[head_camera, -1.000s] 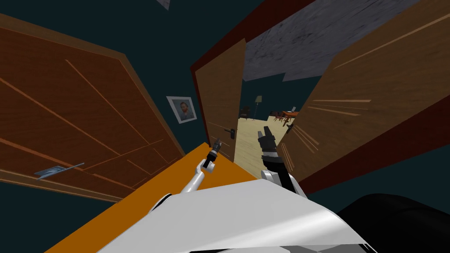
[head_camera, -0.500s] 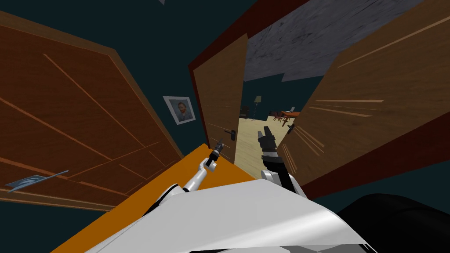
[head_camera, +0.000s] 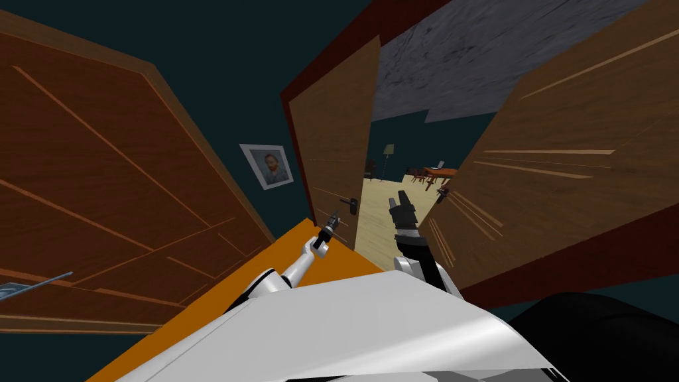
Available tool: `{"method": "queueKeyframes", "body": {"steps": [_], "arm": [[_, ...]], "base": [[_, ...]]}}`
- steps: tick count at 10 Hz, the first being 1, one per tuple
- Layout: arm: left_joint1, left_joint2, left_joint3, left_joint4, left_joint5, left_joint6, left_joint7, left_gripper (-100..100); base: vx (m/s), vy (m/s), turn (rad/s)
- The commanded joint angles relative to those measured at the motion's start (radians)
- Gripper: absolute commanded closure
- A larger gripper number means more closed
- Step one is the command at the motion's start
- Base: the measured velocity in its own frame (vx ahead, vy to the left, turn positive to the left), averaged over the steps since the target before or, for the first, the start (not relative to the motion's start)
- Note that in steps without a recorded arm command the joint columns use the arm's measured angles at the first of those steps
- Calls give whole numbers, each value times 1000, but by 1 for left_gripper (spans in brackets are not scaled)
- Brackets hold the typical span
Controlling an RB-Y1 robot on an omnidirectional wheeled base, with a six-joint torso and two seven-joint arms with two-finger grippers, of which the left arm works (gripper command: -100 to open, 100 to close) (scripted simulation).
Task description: Push the door open
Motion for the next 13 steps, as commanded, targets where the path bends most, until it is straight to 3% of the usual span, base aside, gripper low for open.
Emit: {"method": "queueKeyframes", "body": {"steps": [1, 4, 5, 9, 11, 12, 13], "arm": [[-30, -10, -11, 49, 3, -6, 6, -100], [-79, -28, -36, 128, 6, -10, 17, -100], [-79, -28, -36, 128, 6, -10, 17, -100], [-133, -53, -63, 215, 10, -14, 30, -100], [-146, -60, -70, 235, 11, -15, 33, -100], [-141, -57, -68, 226, 11, -12, 31, -100], [-141, -26, -65, 229, 12, -13, 29, -100]], "base": [[75, 34, -21], [93, 29, -27], [71, 15, -2], [63, 18, -18], [61, 18, -11], [23, 7, -2], [87, -61, -35]]}}
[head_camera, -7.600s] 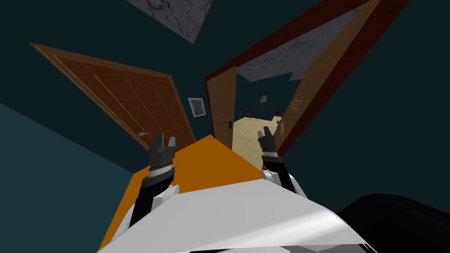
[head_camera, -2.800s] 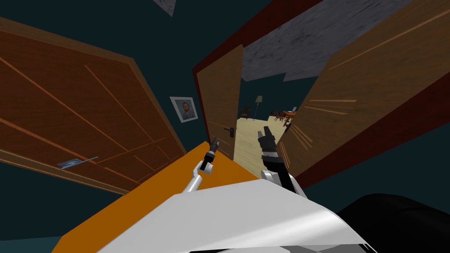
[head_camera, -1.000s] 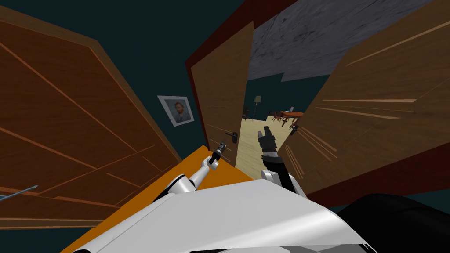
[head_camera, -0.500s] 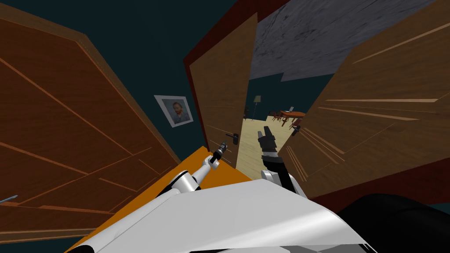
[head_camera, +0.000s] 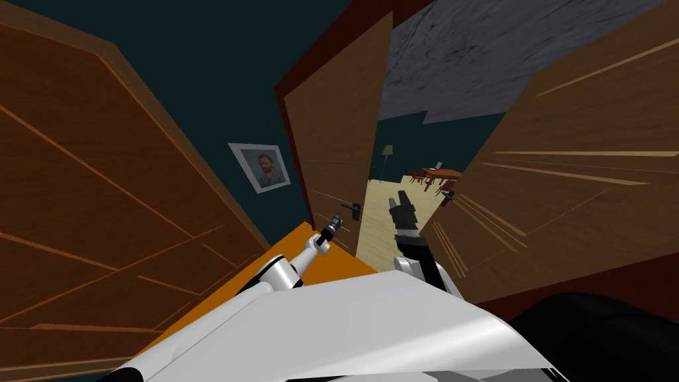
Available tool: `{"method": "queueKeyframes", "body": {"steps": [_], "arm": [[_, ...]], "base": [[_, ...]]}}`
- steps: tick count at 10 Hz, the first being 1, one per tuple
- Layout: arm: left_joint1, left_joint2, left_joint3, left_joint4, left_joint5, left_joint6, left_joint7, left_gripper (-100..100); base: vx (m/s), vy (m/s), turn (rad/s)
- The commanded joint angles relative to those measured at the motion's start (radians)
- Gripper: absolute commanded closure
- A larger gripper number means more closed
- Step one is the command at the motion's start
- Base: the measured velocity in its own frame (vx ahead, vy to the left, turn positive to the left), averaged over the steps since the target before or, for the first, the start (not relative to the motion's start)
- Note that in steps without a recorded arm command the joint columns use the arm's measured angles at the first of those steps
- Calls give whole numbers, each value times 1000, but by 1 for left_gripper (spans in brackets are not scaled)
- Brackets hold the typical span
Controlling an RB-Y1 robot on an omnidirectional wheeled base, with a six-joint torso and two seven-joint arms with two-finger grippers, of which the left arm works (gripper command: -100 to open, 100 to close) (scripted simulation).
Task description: Push the door open
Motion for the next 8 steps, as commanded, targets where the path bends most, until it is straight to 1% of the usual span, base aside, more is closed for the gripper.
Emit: {"method": "queueKeyframes", "body": {"steps": [1, 2, 4, 6, 7, 8], "arm": [[-2, 26, 6, 8, 2, -2, -5, -100], [-2, 36, 9, 8, 3, -2, -7, -100], [-1, 38, 13, 9, 4, -1, -11, -100], [0, 23, 18, 9, 5, 0, -14, -100], [0, -1, 21, 10, 6, 1, -17, -100], [0, -1, 21, 43, 6, 1, -17, -100]], "base": [[155, -94, -27], [183, -146, -35], [142, -135, -25], [165, -105, -27], [148, -127, -33], [111, -89, -12]]}}
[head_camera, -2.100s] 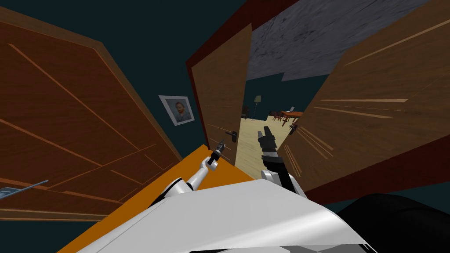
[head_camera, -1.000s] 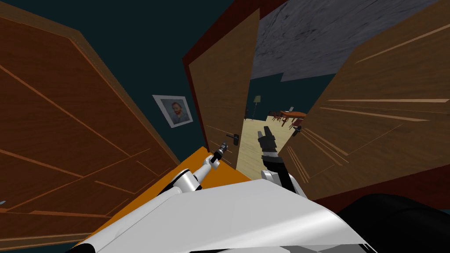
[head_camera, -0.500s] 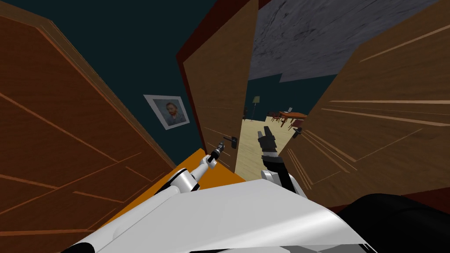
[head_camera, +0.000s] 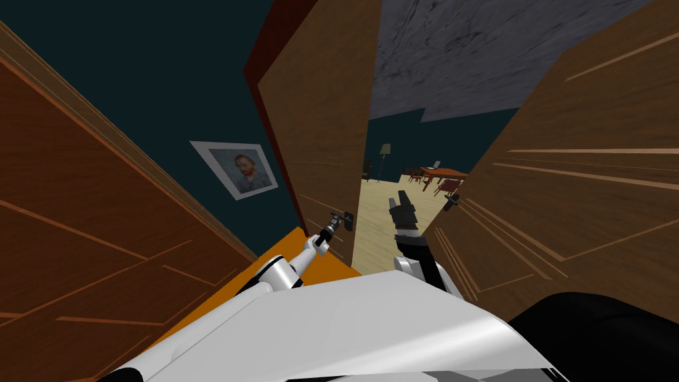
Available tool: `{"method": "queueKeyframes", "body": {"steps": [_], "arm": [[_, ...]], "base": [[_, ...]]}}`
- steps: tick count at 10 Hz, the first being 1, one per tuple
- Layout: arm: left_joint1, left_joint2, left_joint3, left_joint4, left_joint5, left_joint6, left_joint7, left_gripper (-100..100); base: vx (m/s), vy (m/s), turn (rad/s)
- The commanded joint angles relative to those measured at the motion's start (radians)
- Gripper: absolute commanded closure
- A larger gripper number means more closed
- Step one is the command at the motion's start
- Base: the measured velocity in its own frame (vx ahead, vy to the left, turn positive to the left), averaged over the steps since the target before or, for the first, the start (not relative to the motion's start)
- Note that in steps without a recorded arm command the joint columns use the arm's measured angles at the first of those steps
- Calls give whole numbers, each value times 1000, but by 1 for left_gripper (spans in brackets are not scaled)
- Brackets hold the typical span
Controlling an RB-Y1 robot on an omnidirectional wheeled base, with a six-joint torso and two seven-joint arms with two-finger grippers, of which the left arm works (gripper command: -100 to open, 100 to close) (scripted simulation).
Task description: Push the door open
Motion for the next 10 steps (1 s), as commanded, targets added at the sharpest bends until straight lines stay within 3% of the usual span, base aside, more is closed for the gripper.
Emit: {"method": "queueKeyframes", "body": {"steps": [1, 2, 7, 8, 10], "arm": [[0, 0, 0, 0, 0, 0, 0, -100], [0, 0, 0, 0, 0, 0, 0, 100], [0, 0, 0, 0, 0, 0, 0, 100], [-5, 12, 14, -4, 5, 0, -6, 100], [-5, 12, 14, -4, 5, 0, -6, 100]], "base": [[42, -31, 6], [0, 0, 0], [-2, 4, -5], [37, -101, 20], [43, -95, 31]]}}
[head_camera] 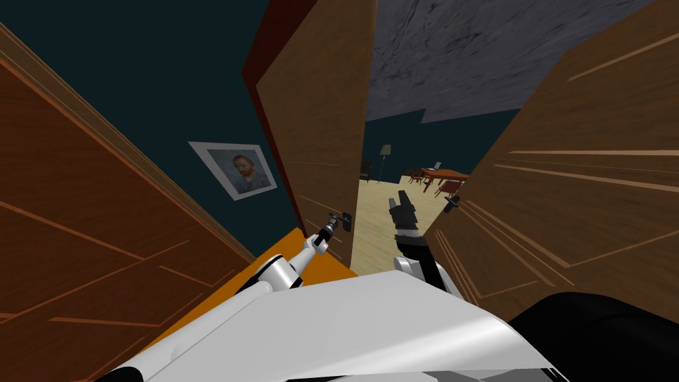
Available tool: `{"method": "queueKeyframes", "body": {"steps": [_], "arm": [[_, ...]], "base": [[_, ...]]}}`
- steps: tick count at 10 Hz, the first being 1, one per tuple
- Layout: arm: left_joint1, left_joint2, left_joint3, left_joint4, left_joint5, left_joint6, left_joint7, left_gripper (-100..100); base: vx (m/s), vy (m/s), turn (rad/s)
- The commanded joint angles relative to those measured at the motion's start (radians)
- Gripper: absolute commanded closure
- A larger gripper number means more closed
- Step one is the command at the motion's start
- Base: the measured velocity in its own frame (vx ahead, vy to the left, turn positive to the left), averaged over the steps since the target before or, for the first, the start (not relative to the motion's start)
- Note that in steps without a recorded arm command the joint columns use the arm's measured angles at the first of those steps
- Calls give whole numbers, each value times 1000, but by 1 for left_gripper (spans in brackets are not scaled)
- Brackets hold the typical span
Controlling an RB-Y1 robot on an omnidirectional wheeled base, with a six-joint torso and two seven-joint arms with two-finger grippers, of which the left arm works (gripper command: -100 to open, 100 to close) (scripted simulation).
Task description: Push the door open
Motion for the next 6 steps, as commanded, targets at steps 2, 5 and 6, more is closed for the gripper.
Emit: {"method": "queueKeyframes", "body": {"steps": [2, 5, 6], "arm": [[5, 19, 16, -20, 4, 11, -10, 100], [7, 35, 38, -20, 11, 14, -22, 100], [8, 47, 58, -20, 17, 17, -32, 100]], "base": [[68, -149, 28], [95, -151, 35], [92, -107, 9]]}}
